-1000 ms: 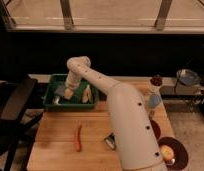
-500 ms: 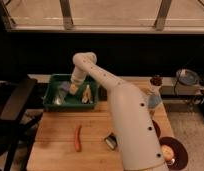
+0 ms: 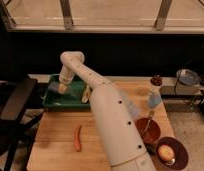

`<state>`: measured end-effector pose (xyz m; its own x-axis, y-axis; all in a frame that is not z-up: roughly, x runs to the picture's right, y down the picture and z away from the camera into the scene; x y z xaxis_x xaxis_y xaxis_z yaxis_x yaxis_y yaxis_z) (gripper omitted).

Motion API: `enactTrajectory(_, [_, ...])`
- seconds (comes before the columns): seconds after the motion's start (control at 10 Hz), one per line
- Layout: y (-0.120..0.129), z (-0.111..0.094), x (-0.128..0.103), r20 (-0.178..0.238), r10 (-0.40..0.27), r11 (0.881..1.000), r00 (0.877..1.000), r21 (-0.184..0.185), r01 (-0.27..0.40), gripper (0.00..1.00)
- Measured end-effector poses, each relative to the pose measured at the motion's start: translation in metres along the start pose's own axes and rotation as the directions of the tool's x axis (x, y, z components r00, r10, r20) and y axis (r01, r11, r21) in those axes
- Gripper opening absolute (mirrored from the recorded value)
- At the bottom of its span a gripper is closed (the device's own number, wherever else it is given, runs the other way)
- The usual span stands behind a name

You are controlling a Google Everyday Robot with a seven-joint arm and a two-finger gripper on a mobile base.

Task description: Wipe tray with sponge

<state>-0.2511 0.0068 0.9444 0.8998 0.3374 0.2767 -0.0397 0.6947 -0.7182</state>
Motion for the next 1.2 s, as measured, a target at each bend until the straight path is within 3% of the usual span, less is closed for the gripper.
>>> enactTrajectory(0.4, [0.015, 0.01, 0.019, -0.004, 0.019, 0.999, 1.0, -0.026, -0.019, 0.0])
enactTrajectory(0.6, [0.018, -0.002, 0.055, -0.021, 0.069, 0.997, 0.997, -0.015, -0.069, 0.0])
enactTrajectory(0.8, [0.017, -0.013, 0.074, -0.034, 0.104, 0.995, 0.994, 0.003, -0.104, 0.0])
enactTrajectory(1.0, [0.002, -0.022, 0.076, -0.046, 0.126, 0.992, 0.991, 0.028, -0.125, 0.0])
enactTrajectory(1.2, [-0.013, -0.022, 0.064, -0.042, 0.115, 0.993, 0.993, 0.029, -0.113, 0.0])
